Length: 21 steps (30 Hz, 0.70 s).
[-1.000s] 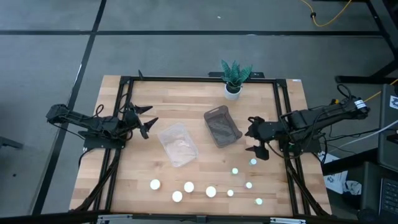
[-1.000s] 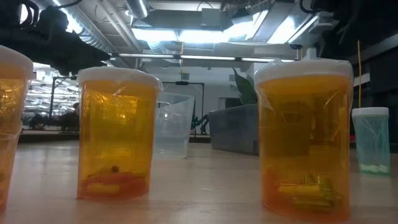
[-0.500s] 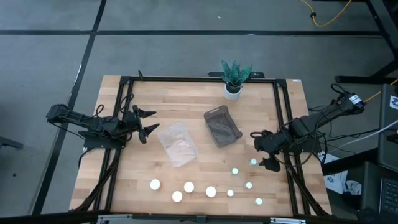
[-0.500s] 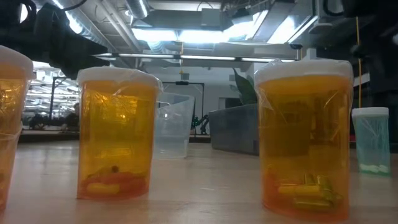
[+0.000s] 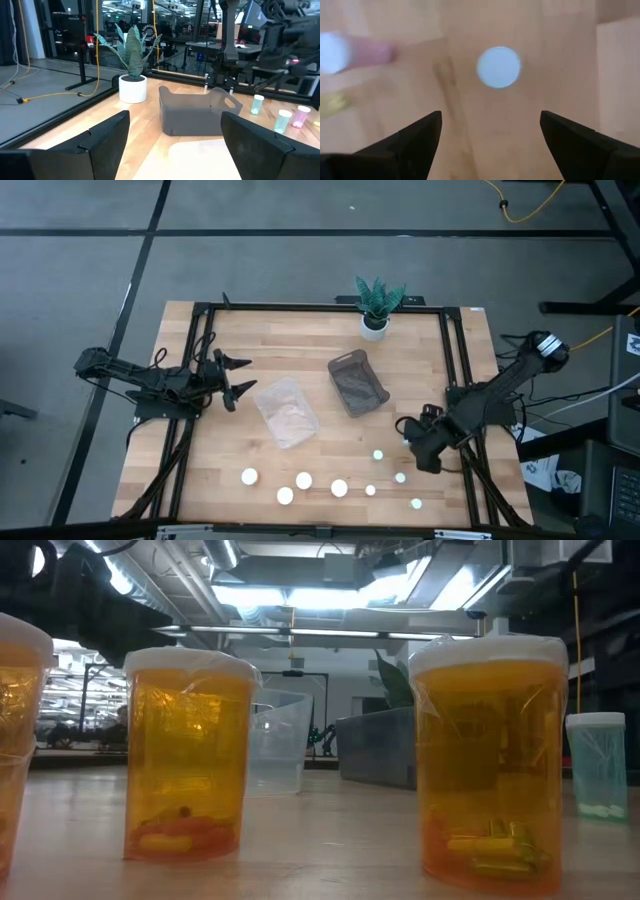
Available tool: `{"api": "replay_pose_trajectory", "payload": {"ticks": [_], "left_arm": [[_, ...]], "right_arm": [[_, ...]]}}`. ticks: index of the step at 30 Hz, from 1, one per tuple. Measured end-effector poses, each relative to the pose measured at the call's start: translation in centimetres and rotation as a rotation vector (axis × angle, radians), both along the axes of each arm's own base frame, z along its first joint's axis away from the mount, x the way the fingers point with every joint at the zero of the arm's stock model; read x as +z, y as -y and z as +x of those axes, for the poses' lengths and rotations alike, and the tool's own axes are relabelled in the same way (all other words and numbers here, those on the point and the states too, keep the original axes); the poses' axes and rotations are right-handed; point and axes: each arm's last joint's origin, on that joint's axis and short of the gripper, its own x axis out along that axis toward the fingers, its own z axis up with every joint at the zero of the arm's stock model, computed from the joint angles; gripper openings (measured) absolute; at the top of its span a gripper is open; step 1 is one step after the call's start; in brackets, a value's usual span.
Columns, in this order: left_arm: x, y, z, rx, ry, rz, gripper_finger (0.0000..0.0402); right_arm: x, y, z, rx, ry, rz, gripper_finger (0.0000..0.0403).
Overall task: Pick and place medicine bottles into bin by pill shape (circle, oval)
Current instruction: Put the small blue pill bottle into the black bin
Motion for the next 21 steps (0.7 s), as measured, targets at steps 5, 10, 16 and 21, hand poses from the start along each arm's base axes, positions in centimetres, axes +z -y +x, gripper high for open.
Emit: {"api": "replay_pose_trajectory", "payload": {"ticks": [5,10,16,21], "left_arm": [[0.0,0.0,0.0,-0.017,0.000,0.001,0.0305],[0.0,0.0,0.0,-0.017,0.000,0.001,0.0305],[0.0,0.0,0.0,-0.017,-0.001,0.001,0.0305],[0.0,0.0,0.0,-0.017,-0.002,0.001,0.0305]], "right_arm": [[-1.8,-0.7,0.9,-0.054,-0.049,-0.032,0.0339],[-2.5,-0.8,2.2,-0.082,0.001,0.001,0.0339],[-2.4,0.2,2.9,-0.164,0.029,-0.019,0.0339],[-2.4,0.6,3.2,-0.185,0.028,-0.019,0.0320]]}}
